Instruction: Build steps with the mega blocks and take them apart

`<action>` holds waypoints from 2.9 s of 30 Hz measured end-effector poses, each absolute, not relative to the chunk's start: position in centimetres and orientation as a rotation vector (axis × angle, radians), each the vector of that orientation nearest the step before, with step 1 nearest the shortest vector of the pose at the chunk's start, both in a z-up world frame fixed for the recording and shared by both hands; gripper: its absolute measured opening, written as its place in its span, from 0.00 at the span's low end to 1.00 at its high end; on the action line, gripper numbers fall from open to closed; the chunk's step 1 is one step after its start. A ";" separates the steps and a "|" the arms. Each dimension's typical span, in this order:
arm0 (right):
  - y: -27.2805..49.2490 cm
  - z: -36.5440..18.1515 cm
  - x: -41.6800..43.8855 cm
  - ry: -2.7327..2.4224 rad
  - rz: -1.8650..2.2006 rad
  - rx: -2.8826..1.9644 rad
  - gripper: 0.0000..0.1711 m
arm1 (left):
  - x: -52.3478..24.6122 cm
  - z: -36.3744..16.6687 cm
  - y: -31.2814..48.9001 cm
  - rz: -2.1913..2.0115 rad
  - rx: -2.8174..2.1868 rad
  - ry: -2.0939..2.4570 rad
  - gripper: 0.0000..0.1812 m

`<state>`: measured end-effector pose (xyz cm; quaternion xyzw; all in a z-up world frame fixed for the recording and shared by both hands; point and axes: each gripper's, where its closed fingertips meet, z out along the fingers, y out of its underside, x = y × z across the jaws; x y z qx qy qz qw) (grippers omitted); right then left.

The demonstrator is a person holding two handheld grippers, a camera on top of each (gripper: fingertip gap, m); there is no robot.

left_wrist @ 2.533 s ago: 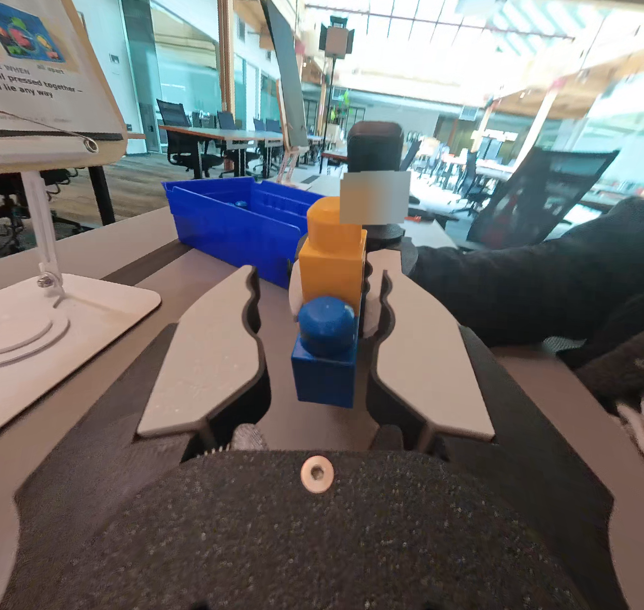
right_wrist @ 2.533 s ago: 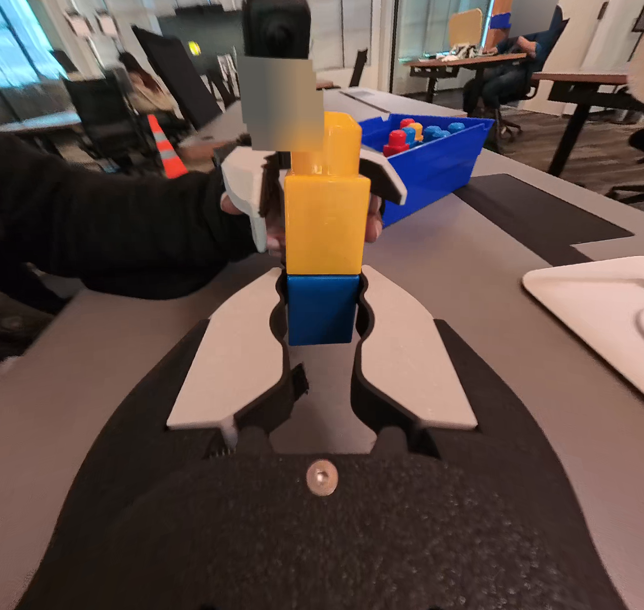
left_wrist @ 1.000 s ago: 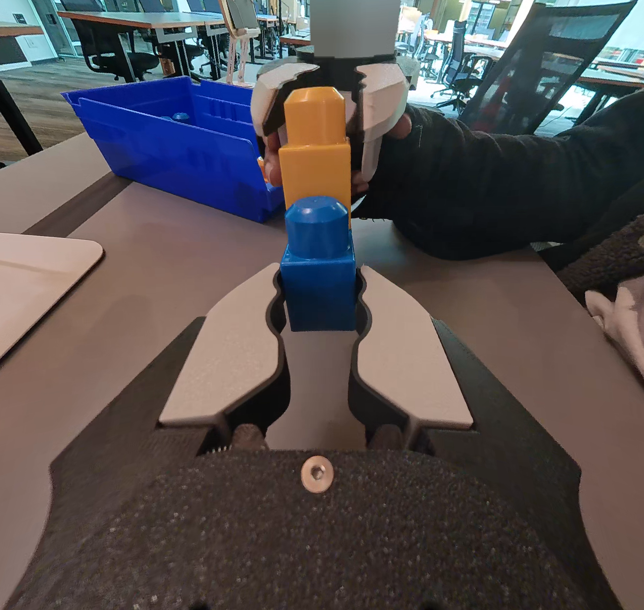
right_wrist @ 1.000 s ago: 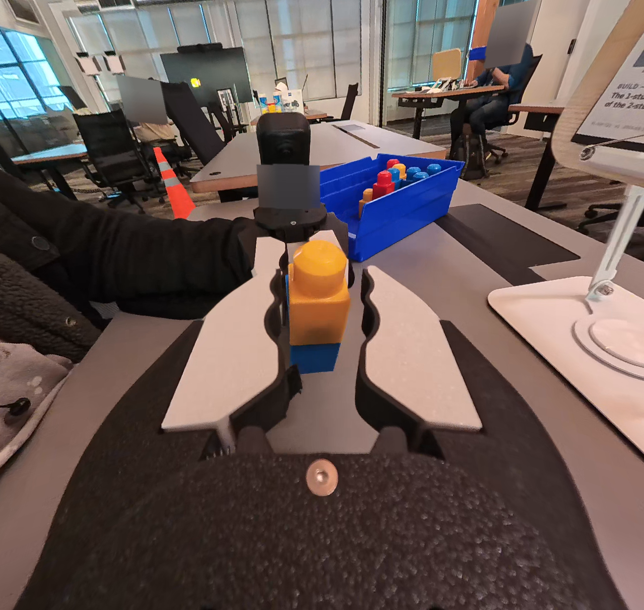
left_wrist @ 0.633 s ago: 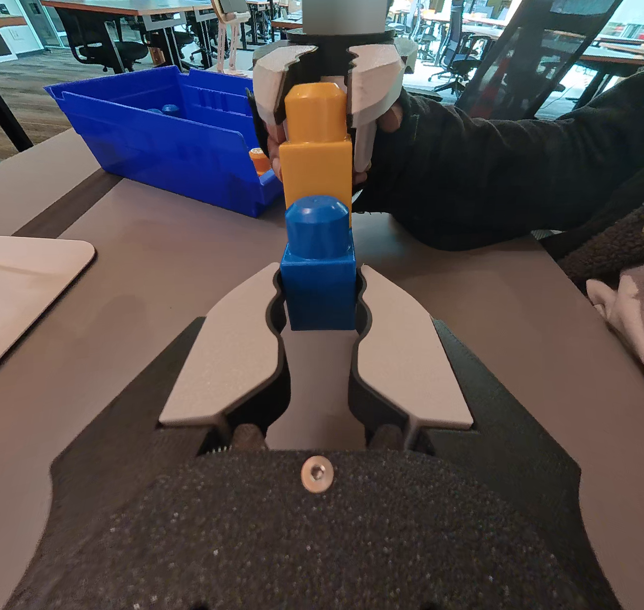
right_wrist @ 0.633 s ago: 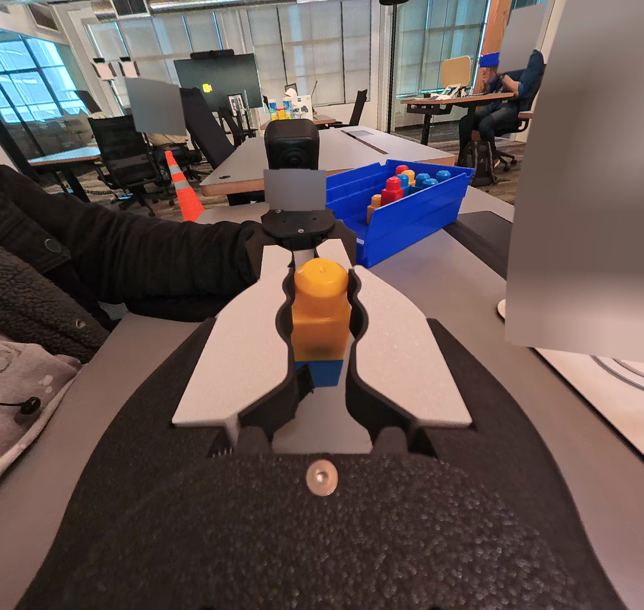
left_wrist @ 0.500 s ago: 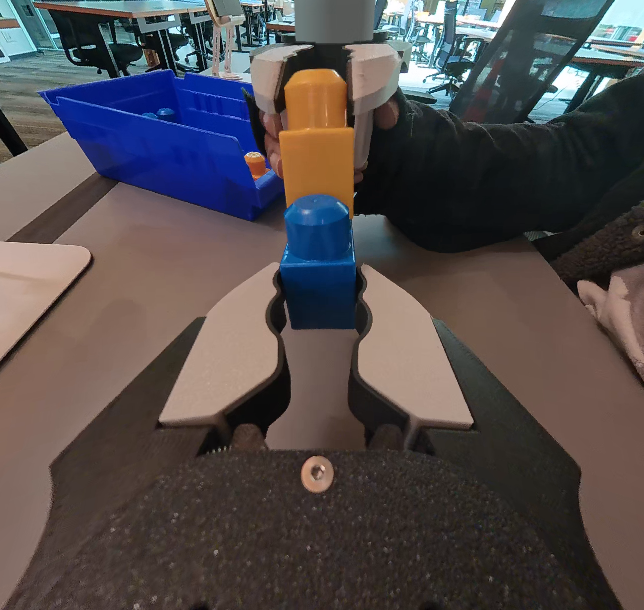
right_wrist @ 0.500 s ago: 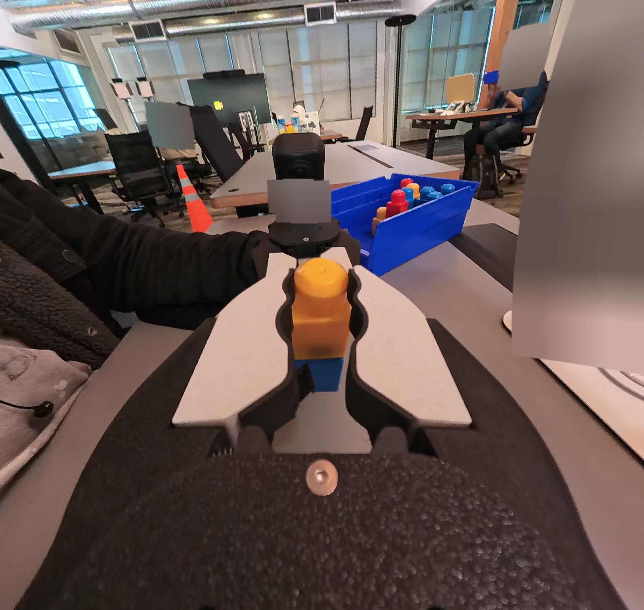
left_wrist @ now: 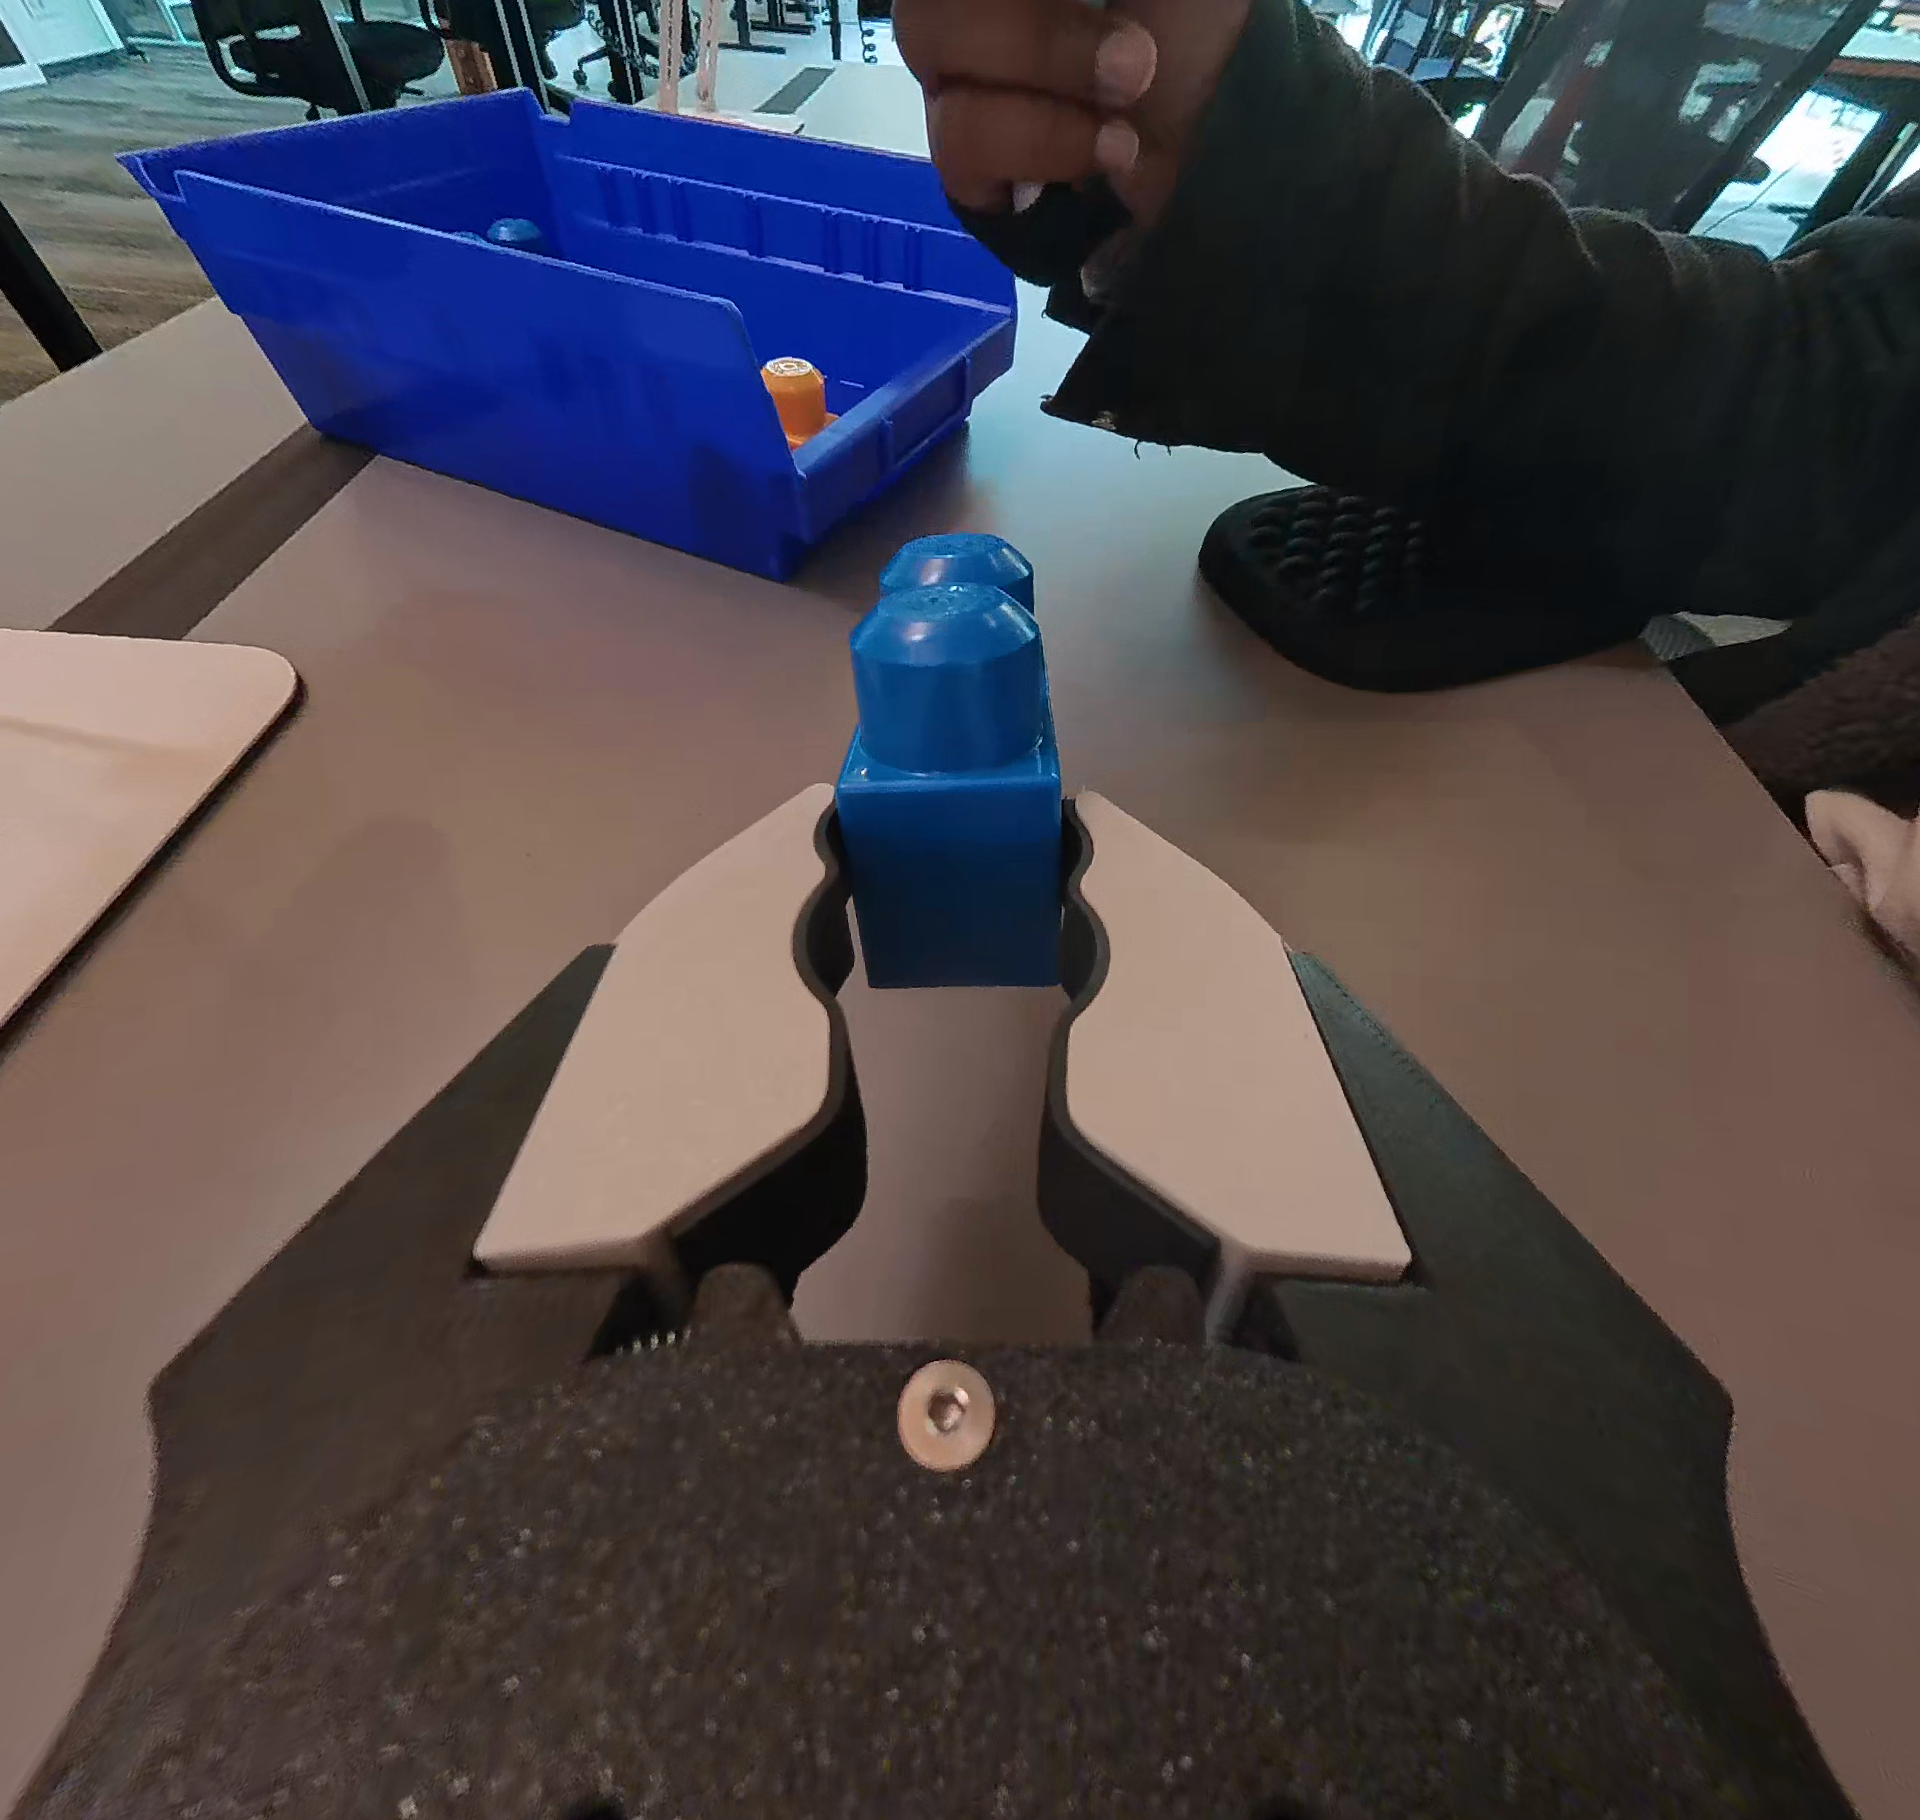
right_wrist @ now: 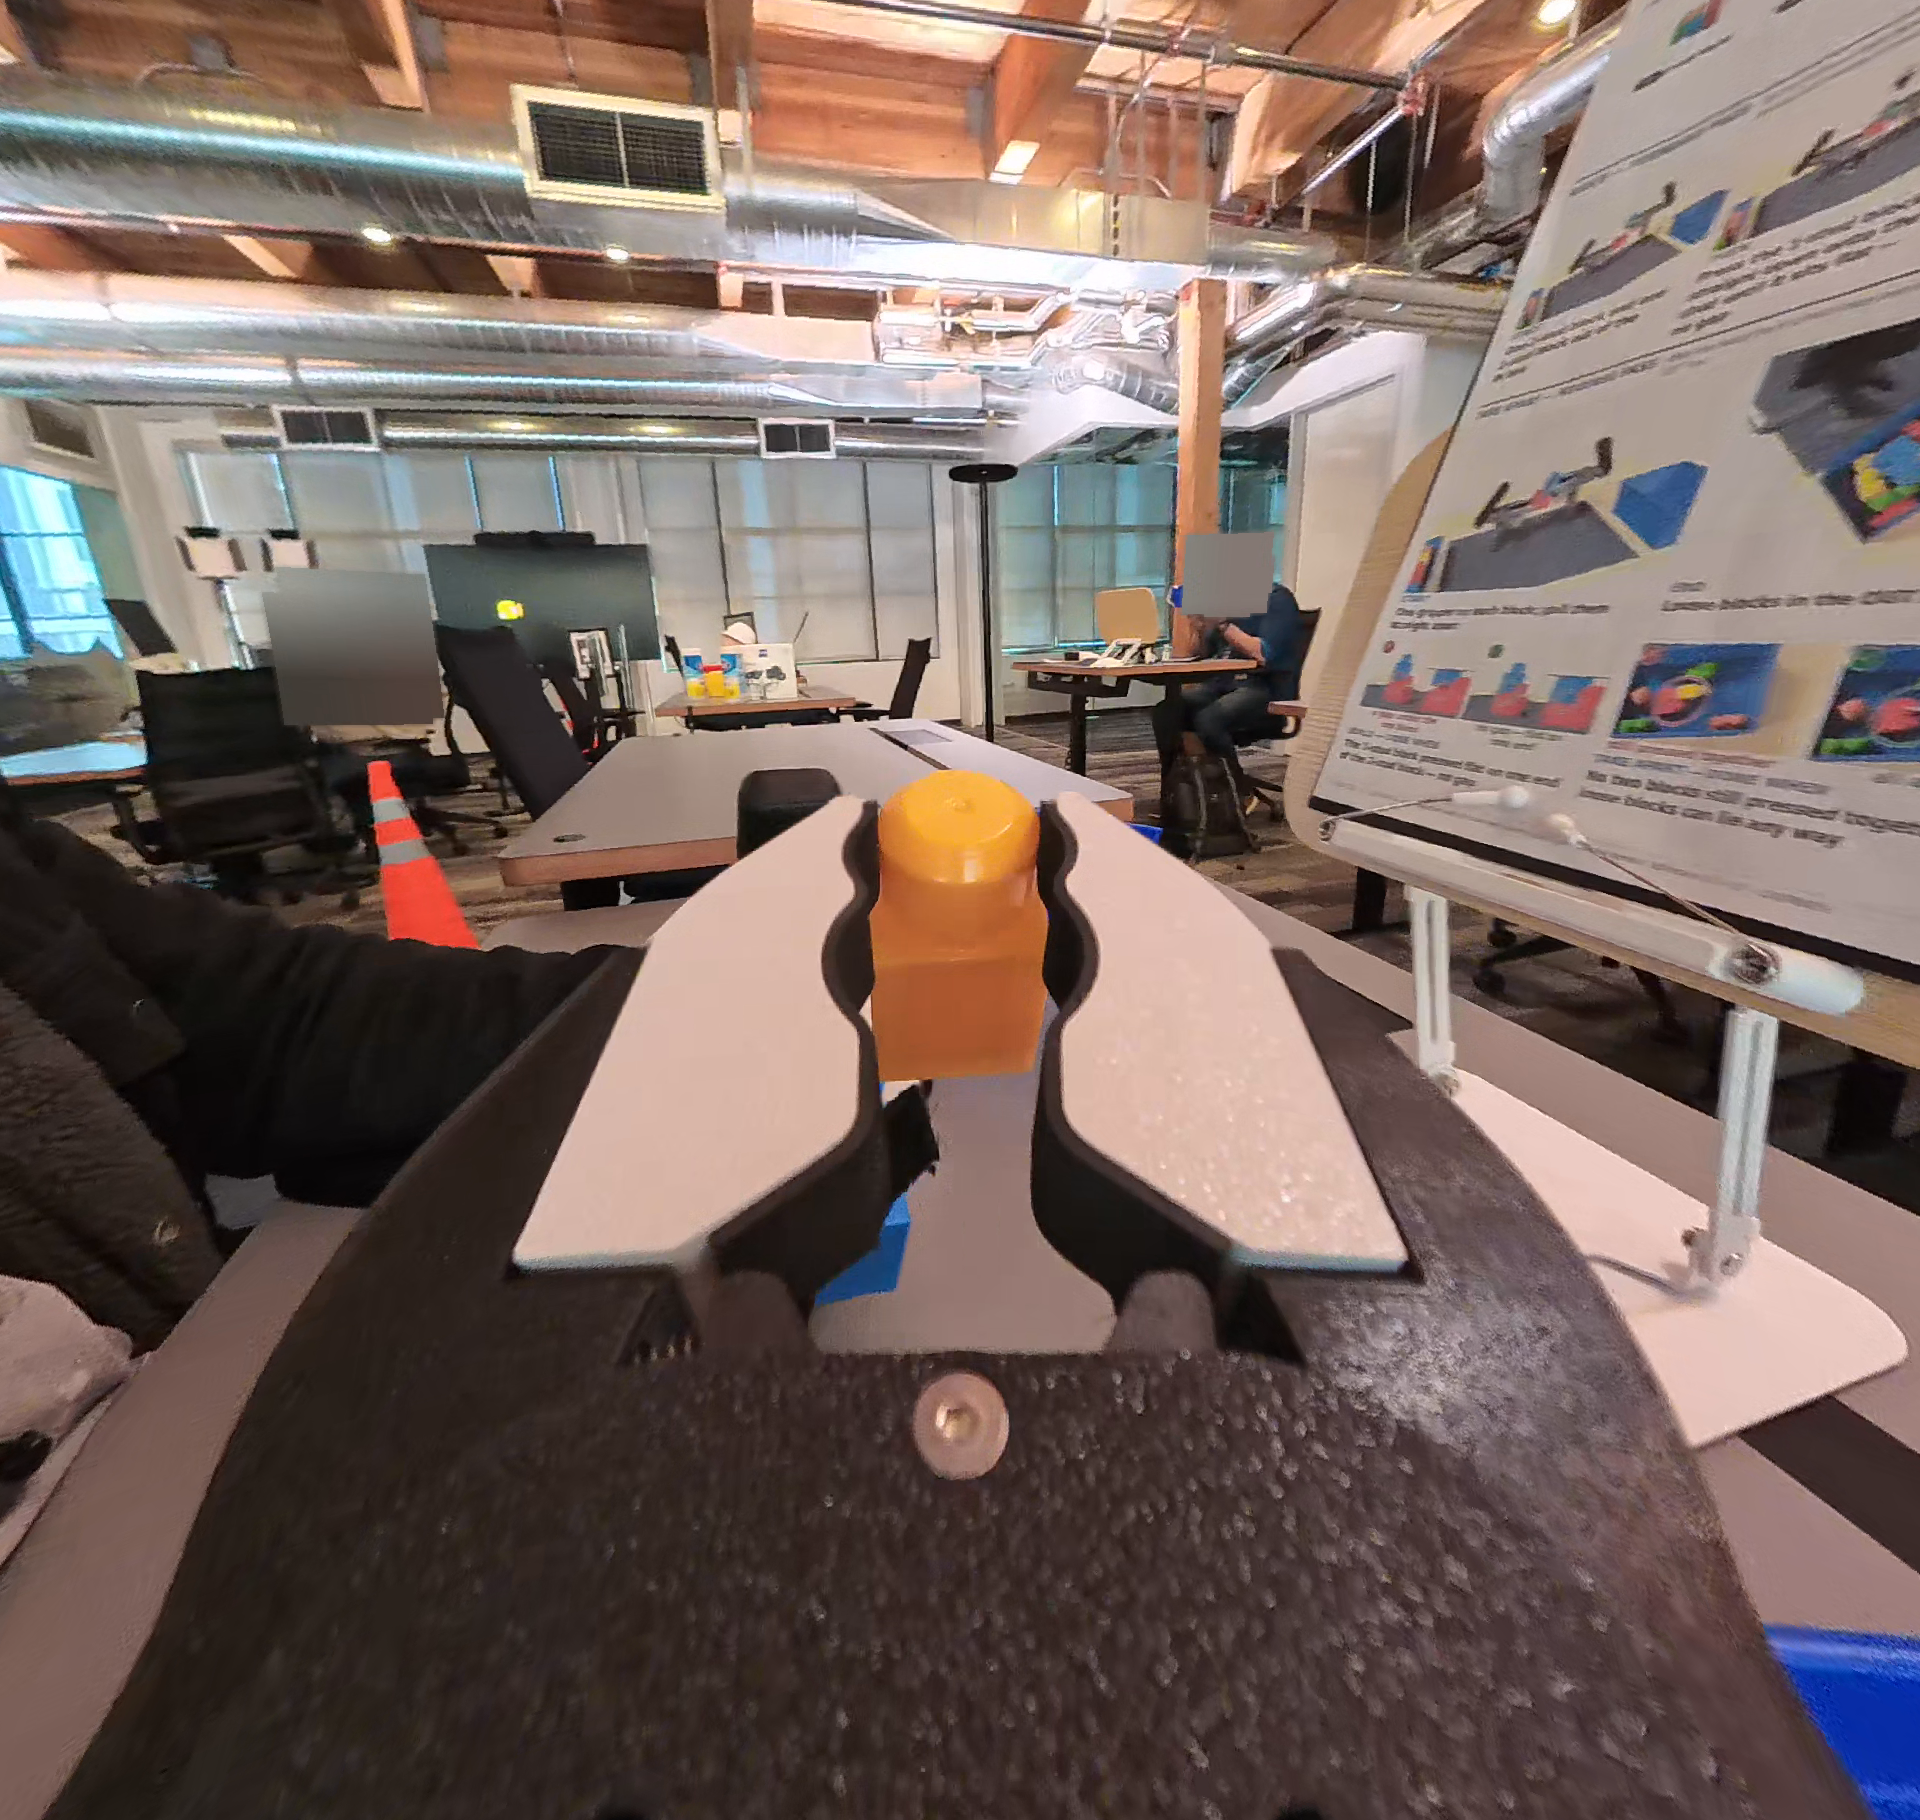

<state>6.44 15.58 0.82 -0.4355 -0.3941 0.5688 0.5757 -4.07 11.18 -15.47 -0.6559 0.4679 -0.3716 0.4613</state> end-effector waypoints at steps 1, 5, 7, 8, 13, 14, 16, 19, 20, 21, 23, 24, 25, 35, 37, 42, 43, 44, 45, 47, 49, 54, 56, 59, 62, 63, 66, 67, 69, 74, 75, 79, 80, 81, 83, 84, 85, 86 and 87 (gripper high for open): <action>15.7 0.7 6.4 -0.919 1.333 -1.025 0.17 | -4.0 -15.4 11.2 -0.916 -1.612 1.147 0.20; 15.8 0.0 5.6 -0.922 1.352 -1.040 0.17 | -3.9 -14.8 11.2 -0.923 -1.589 1.126 0.20; 15.6 -0.3 4.8 -0.925 1.368 -1.036 0.17 | -3.7 -14.2 11.2 -0.924 -1.569 1.106 0.20; 15.4 -0.3 4.5 -0.920 1.381 -1.029 0.17 | -3.5 -13.9 11.2 -0.928 -1.558 1.098 0.20; 14.2 -1.1 1.8 -0.932 1.428 -1.010 0.17 | -2.4 -13.4 10.7 -0.912 -1.529 1.114 0.20; 13.9 -1.3 1.3 -0.943 1.438 -1.009 0.17 | -2.3 -13.4 10.6 -0.912 -1.526 1.119 0.20; 13.3 -1.9 0.3 -0.973 1.454 -1.016 0.17 | -2.1 -13.4 10.5 -0.912 -1.524 1.125 0.20; 12.7 -2.6 -0.5 -1.008 1.478 -1.023 0.17 | -2.2 -13.2 10.6 -0.911 -1.517 1.114 0.20; 12.6 -2.8 -0.6 -1.013 1.481 -1.026 0.17 | -2.3 -13.0 10.6 -0.918 -1.511 1.105 0.20; 12.7 -3.0 -0.8 -1.015 1.479 -1.029 0.17 | -2.4 -12.7 10.7 -0.924 -1.504 1.094 0.20; 12.8 -3.3 -0.9 -1.016 1.479 -1.036 0.17 | -2.6 -12.2 10.7 -0.935 -1.487 1.074 0.20; 12.8 -3.3 -0.8 -1.016 1.480 -1.039 0.17 | -2.7 -12.1 10.8 -0.937 -1.483 1.066 0.20; 12.9 -3.4 -0.7 -1.017 1.478 -1.041 0.17 | -2.8 -12.0 10.8 -0.936 -1.479 1.058 0.20; 14.3 -3.5 1.4 -1.166 1.225 -1.150 0.17 | -3.3 -11.8 11.3 -0.924 -1.481 1.029 0.20; 15.6 -3.7 3.0 -1.196 1.127 -1.218 0.17 | -3.4 -12.0 11.4 -0.918 -1.490 1.024 0.20; 19.4 -5.8 8.0 -1.309 0.915 -1.427 0.17 | -3.6 -12.4 11.7 -0.897 -1.509 1.030 0.20; 20.2 -6.4 9.0 -1.333 0.888 -1.473 0.17 | -3.6 -12.4 11.7 -0.898 -1.509 1.031 0.20; 21.0 -7.0 10.1 -1.356 0.859 -1.520 0.17 | -3.6 -12.4 11.7 -0.899 -1.510 1.030 0.20; 21.8 -7.6 11.2 -1.378 0.827 -1.568 0.17 | -3.6 -12.5 11.8 -0.896 -1.512 1.031 0.20; 23.1 -9.1 13.2 -1.424 0.757 -1.670 0.17 | -3.6 -12.6 11.9 -0.888 -1.517 1.032 0.20; 24.2 -10.5 15.1 -1.455 0.678 -1.764 0.17 | -3.7 -12.7 12.0 -0.887 -1.522 1.030 0.20; 25.9 -13.1 17.5 -1.399 0.511 -1.926 0.17 | -3.7 -13.0 12.1 -0.882 -1.530 1.031 0.20; 26.4 -14.3 17.9 -1.369 0.429 -1.985 0.17 | -3.7 -13.0 12.1 -0.884 -1.533 1.032 0.20; 27.5 -15.8 18.9 -1.235 0.300 -2.113 0.17 | -3.7 -13.1 12.0 -0.874 -1.535 1.037 0.20; 28.5 -16.5 20.0 -0.990 0.246 -2.228 0.17 | -3.7 -13.0 12.0 -0.871 -1.532 1.034 0.20; 28.8 -16.6 20.4 -0.902 0.230 -2.248 0.17 | -3.8 -12.9 12.1 -0.868 -1.531 1.033 0.20; 28.9 -16.9 21.2 -0.679 0.214 -2.246 0.17 | -3.8 -12.9 12.1 -0.868 -1.530 1.030 0.20; 28.8 -17.0 21.3 -0.631 0.208 -2.230 0.17 | -3.8 -12.9 12.1 -0.867 -1.531 1.031 0.20; 28.5 -17.1 21.4 -0.558 0.196 -2.194 0.17 | -3.8 -13.0 12.1 -0.863 -1.533 1.034 0.20; 27.7 -17.1 21.5 -0.428 0.157 -2.135 0.17 | -3.7 -13.1 12.1 -0.850 -1.536 1.040 0.20; 27.6 -17.1 21.4 -0.401 0.160 -2.125 0.17 | -3.7 -13.1 12.1 -0.850 -1.537 1.039 0.20; 27.3 -17.2 21.2 -0.319 0.168 -2.096 0.17 | -3.8 -13.1 12.2 -0.845 -1.537 1.037 0.20; 27.2 -17.2 21.2 -0.302 0.156 -2.088 0.17 | -3.8 -13.1 12.2 -0.845 -1.537 1.036 0.20; 27.2 -17.1 21.3 -0.284 0.141 -2.079 0.17 | -3.8 -13.1 12.2 -0.844 -1.536 1.035 0.20; 27.2 -17.0 21.5 -0.243 0.122 -2.071 0.17 | -3.8 -13.1 12.2 -0.840 -1.537 1.035 0.20; 27.2 -17.0 21.6 -0.217 0.119 -2.070 0.17 | -3.8 -13.1 12.2 -0.839 -1.538 1.034 0.20; 27.2 -17.0 21.6 -0.193 0.114 -2.072 0.17 | -3.8 -13.1 12.2 -0.838 -1.539 1.034 0.20; 27.2 -17.1 21.8 -0.168 0.100 -2.078 0.17 | -3.8 -13.1 12.2 -0.837 -1.540 1.034 0.20; 27.1 -17.1 21.9 -0.149 0.087 -2.080 0.17 | -3.8 -13.1 12.2 -0.836 -1.541 1.033 0.20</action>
